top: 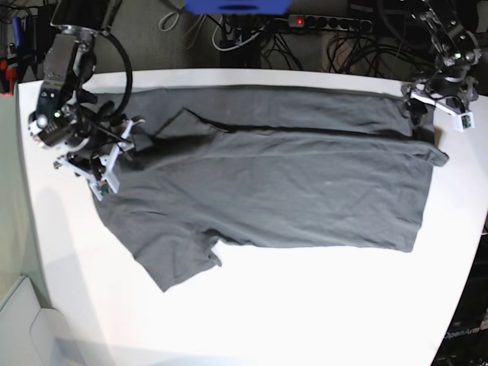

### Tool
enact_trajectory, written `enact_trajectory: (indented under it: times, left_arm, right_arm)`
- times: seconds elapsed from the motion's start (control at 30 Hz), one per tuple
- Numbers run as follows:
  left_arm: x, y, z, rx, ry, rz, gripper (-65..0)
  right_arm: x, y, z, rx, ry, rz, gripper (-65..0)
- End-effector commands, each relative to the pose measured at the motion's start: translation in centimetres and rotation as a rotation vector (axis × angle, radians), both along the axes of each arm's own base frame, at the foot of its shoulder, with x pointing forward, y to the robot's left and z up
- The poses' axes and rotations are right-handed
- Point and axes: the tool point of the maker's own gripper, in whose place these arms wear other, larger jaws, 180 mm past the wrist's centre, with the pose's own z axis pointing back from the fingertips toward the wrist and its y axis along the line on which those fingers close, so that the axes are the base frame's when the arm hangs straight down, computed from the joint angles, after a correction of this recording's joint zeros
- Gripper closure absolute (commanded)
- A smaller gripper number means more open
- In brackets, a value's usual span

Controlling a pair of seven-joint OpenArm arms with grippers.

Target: Layout the t-shirt on the table in an organized manner, then fold the t-shirt properly

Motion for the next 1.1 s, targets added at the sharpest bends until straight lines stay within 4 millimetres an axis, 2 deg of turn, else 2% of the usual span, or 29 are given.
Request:
enact_trajectory:
  times: [0.0, 0.2, 0.47, 0.63, 0.73, 0.8, 0.87, 0.93, 1.07]
  left_arm:
    - [-0.3, 0.6, 0.5, 0.023, 0.009, 0.0, -55.6]
    - [-0.3, 2.0, 3.6, 0.078, -0.063, 0.049, -55.7]
    - [-0.4, 2.3, 5.7, 0.12, -0.106, 0.066, -55.7]
    - [1.0, 1.6, 8.6, 0.103, -0.221, 0.059, -55.6]
    - [2.3, 1.2, 11.1, 0.094, -0.311, 0.044, -55.7]
    - [4.1, 1.3, 13.1, 0.108, -0.375, 0.024, -55.7]
    - [6.1, 1.2, 14.0, 0.113, -0.41, 0.015, -55.7]
    - [8.2, 1.6, 14.8, 0.133, -0.427, 0.002, -55.7]
    - [12.8, 1.8, 15.0, 0.156, -0.417, -0.043, -55.7]
  right_arm:
    - [0.9, -0.2, 1.2, -0.003, -0.049, 0.005, -34.3]
    - [0.9, -0.2, 1.2, -0.003, -0.047, 0.005, -34.3]
    - [1.1, -0.2, 1.4, -0.003, -0.055, 0.005, -34.3]
    - [3.2, -2.2, 3.5, -0.011, -0.12, -0.059, -34.3]
    - [5.0, -3.4, 5.3, -0.025, -0.166, -0.083, -34.3]
    - [6.0, -4.8, 6.8, -0.063, -0.182, -0.098, -34.3]
    - [7.5, -5.4, 7.6, -0.07, -0.188, -0.103, -34.3]
    - [9.2, -5.8, 7.6, -0.046, -0.184, -0.109, -34.4]
    - [13.4, -5.2, 6.1, 0.041, -0.15, -0.084, -34.4]
